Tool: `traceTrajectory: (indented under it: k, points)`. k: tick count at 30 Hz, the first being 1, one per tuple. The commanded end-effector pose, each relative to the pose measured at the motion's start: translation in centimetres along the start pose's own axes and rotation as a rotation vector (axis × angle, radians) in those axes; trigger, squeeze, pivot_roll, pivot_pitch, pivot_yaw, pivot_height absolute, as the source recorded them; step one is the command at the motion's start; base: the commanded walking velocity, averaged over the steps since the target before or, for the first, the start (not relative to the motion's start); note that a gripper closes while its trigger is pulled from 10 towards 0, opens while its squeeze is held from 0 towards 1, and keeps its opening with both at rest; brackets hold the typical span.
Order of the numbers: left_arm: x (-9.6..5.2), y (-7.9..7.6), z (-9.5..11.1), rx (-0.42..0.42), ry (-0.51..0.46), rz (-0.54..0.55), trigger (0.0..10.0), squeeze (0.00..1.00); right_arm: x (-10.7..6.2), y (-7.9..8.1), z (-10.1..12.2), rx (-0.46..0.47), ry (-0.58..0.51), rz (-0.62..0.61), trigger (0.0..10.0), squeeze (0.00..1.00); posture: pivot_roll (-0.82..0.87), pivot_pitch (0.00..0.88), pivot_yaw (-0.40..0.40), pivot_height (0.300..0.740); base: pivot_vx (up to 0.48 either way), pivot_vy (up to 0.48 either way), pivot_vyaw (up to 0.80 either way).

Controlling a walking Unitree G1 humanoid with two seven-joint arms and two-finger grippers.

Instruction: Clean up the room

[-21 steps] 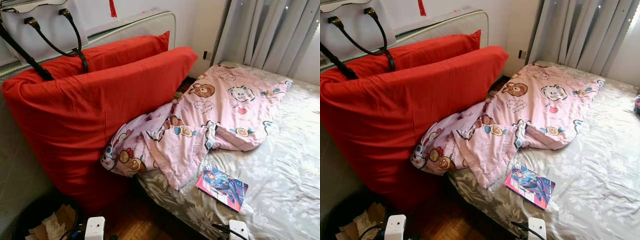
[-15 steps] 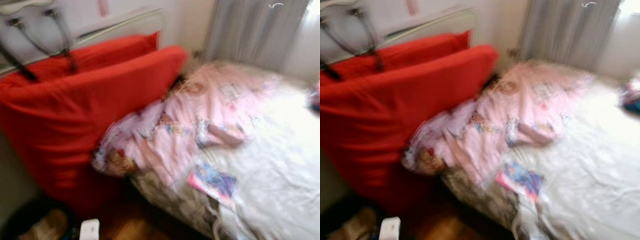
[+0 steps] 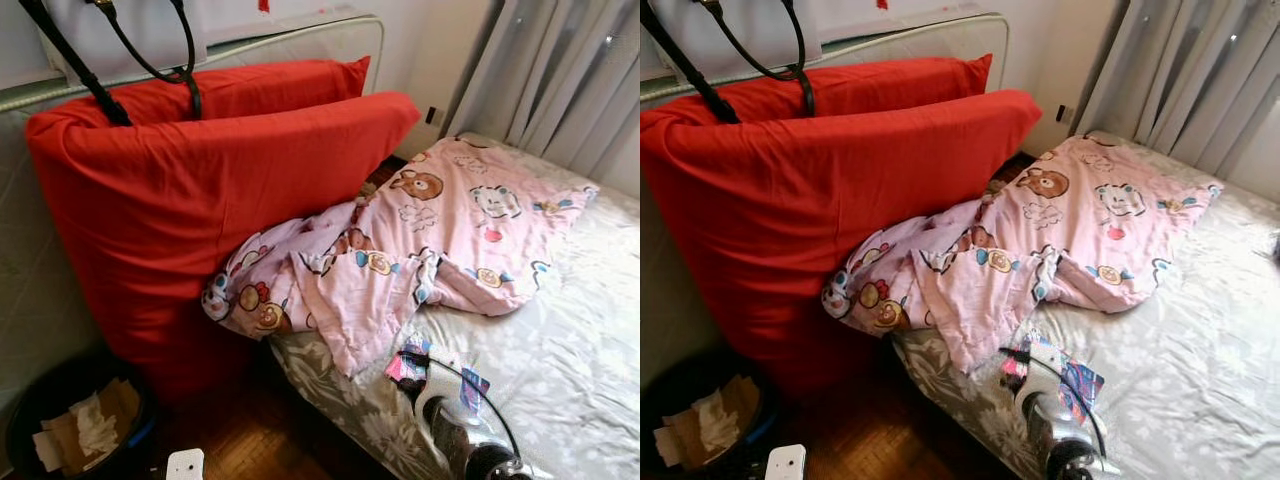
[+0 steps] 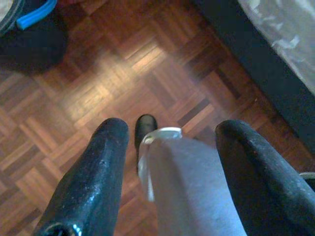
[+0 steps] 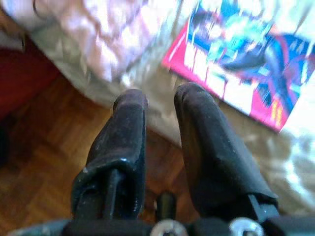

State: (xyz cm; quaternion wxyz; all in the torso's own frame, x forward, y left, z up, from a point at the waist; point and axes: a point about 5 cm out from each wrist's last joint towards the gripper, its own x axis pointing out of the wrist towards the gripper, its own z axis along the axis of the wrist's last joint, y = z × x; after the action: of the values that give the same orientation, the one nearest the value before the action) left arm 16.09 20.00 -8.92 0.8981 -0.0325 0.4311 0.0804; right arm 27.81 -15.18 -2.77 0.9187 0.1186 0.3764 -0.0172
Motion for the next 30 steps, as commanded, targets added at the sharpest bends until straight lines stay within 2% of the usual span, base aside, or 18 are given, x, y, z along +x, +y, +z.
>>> traceTrajectory:
  k: [1,8,14,17,20,21,22,25,28,30]
  points:
    - [-0.1,-0.3,-0.6,0.010,0.019,-0.012,10.0,0.00,0.0,0.0,0.1,0.006,-0.006,-0.006,10.0,0.00,0.16,0.000,-0.129,0.740,0.000,0.000,0.00]
    - [-0.4,0.4,0.0,0.081,-0.086,-0.031,10.0,0.00,0.0,0.5,-0.3,0.060,-0.027,0.002,10.0,0.00,0.11,0.000,-0.047,0.740,0.000,0.000,0.00]
    - [-0.8,0.7,0.1,0.129,-0.154,-0.046,10.0,0.00,-0.1,0.6,-1.1,0.112,-0.022,-0.016,10.0,0.00,0.09,0.000,-0.022,0.740,0.000,0.000,0.00]
    - [-1.0,0.7,-0.1,0.152,-0.175,-0.040,10.0,0.00,-0.1,0.3,-1.4,0.086,-0.018,-0.030,10.0,0.00,0.09,0.000,-0.031,0.740,0.000,0.000,0.00]
    - [-1.3,0.4,-0.3,0.140,-0.222,-0.028,10.0,0.00,-0.3,-0.3,-1.2,0.014,-0.069,-0.035,10.0,0.00,0.09,0.000,-0.051,0.740,0.000,0.000,0.00]
    - [0.0,0.7,7.6,0.154,-0.437,-0.026,10.0,0.00,-0.4,-0.6,-1.0,0.006,-0.111,-0.042,10.0,0.00,0.08,0.000,-0.060,0.740,0.000,0.000,0.00]
    - [0.0,0.7,12.0,0.149,-0.556,-0.035,10.0,0.00,-0.5,-0.9,-1.0,0.012,-0.135,-0.047,10.0,0.00,0.07,0.000,-0.070,0.740,0.000,0.000,0.00]
    - [-0.8,0.4,14.7,0.140,-0.703,-0.054,10.0,0.00,-0.6,-1.0,-0.7,-0.055,-0.175,-0.012,10.0,0.00,0.06,0.000,-0.088,0.740,0.000,0.000,0.00]
    - [-1.5,-0.4,16.0,0.146,-0.801,-0.078,10.0,0.00,-0.7,-1.0,-0.4,-0.084,-0.213,0.018,10.0,0.00,0.07,0.000,-0.094,0.740,0.000,0.000,0.00]
    - [-1.7,-0.6,16.3,0.148,-0.832,-0.086,10.0,0.00,-0.8,-1.1,-0.3,-0.086,-0.228,0.021,10.0,0.00,0.07,0.000,-0.098,0.740,0.000,0.000,0.00]
